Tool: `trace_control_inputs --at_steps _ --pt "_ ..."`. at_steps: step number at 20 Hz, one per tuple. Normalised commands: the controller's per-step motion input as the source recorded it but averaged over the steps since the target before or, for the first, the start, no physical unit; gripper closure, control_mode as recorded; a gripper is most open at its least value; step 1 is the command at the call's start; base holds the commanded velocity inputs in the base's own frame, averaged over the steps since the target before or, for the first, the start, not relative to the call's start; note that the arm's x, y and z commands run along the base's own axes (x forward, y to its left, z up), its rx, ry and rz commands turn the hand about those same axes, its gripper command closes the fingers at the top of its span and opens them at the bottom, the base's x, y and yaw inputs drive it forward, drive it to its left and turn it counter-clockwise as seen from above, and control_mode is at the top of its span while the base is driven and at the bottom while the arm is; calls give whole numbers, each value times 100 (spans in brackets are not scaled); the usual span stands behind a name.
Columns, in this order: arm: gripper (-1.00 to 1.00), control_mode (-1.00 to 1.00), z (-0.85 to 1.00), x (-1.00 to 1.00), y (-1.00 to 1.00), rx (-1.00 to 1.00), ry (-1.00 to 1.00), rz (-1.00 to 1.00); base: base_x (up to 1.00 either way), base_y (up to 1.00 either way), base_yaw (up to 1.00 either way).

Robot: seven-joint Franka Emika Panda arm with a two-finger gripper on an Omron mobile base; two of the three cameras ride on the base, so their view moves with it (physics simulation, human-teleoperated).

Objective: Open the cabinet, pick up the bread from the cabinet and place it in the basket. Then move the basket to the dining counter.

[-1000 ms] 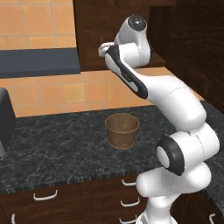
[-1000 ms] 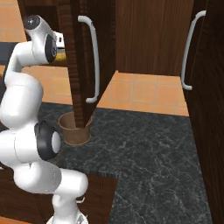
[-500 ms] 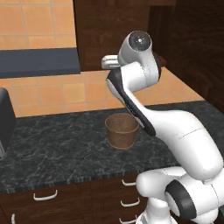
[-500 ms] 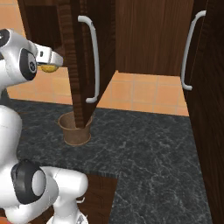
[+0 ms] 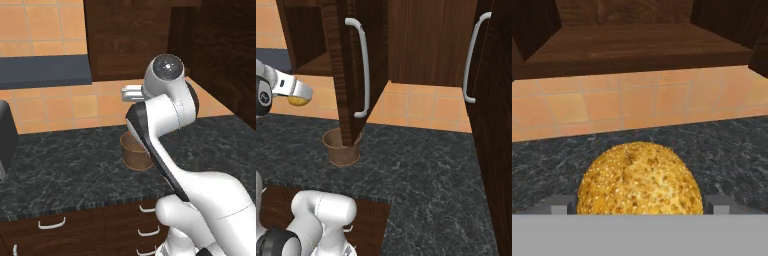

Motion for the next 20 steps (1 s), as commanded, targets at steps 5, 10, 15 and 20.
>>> trace_control_inputs --at_steps 5,10,15,20 --pt "100 -100 -54 -18 0 0 30 -12 0 0 0" --pt "100 -100 -64 79 -4 0 47 -25 0 0 0" --pt "100 -100 -43 80 -6 1 51 -15 0 0 0" --pt "100 -100 -71 61 -3 0 31 -10 0 0 0"
